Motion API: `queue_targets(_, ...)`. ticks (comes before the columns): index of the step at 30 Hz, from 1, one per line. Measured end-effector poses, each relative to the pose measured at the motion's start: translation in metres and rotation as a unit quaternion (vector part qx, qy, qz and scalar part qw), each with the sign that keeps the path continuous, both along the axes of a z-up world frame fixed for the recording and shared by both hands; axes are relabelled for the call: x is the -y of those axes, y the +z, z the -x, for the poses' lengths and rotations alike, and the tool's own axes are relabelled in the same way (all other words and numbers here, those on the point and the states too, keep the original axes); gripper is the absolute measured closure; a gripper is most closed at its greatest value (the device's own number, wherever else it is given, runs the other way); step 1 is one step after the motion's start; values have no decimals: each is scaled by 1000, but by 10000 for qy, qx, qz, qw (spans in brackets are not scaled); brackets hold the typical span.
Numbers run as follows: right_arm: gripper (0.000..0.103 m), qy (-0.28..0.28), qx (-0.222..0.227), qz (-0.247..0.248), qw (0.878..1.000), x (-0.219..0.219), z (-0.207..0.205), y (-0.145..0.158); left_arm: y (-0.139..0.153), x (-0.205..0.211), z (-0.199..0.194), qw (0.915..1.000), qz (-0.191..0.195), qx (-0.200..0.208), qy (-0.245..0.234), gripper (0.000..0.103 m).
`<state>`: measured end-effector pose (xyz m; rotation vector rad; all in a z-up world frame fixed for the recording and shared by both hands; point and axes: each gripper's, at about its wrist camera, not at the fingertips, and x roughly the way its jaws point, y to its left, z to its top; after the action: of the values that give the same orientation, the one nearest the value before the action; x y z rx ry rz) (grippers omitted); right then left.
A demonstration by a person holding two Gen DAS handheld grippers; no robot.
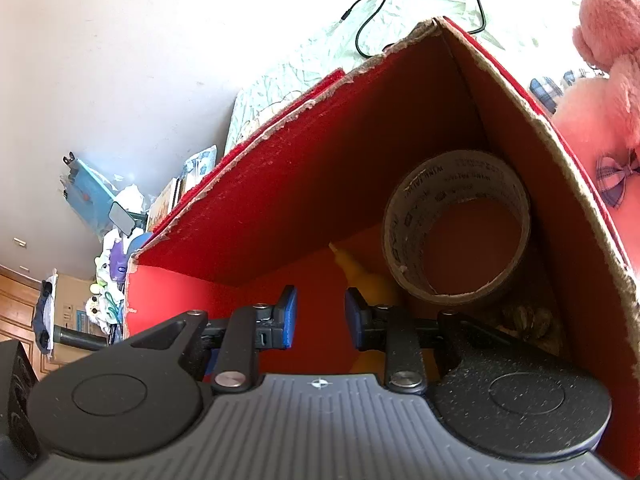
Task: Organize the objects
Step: 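Open the right gripper and release the gourd on the box floor, then lift the open right gripper out of the box and back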
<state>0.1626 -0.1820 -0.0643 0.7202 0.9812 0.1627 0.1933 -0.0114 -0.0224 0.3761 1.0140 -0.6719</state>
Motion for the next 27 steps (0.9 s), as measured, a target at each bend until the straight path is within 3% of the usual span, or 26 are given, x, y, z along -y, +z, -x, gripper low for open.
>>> queue_targets(13, 73, -50, 326, -78, 9994, 1, 4, 2, 0, 3, 5, 9997, -105, 205, 66, 17)
queue_targets(19, 73, 91, 647, -152, 9977, 4, 9, 9, 16, -1, 10, 9984, 26, 420, 385, 16)
queue_targets(27, 73, 253, 938, 956, 9907, -4, 29, 31, 32, -2, 31, 9937, -199, 816, 736, 13)
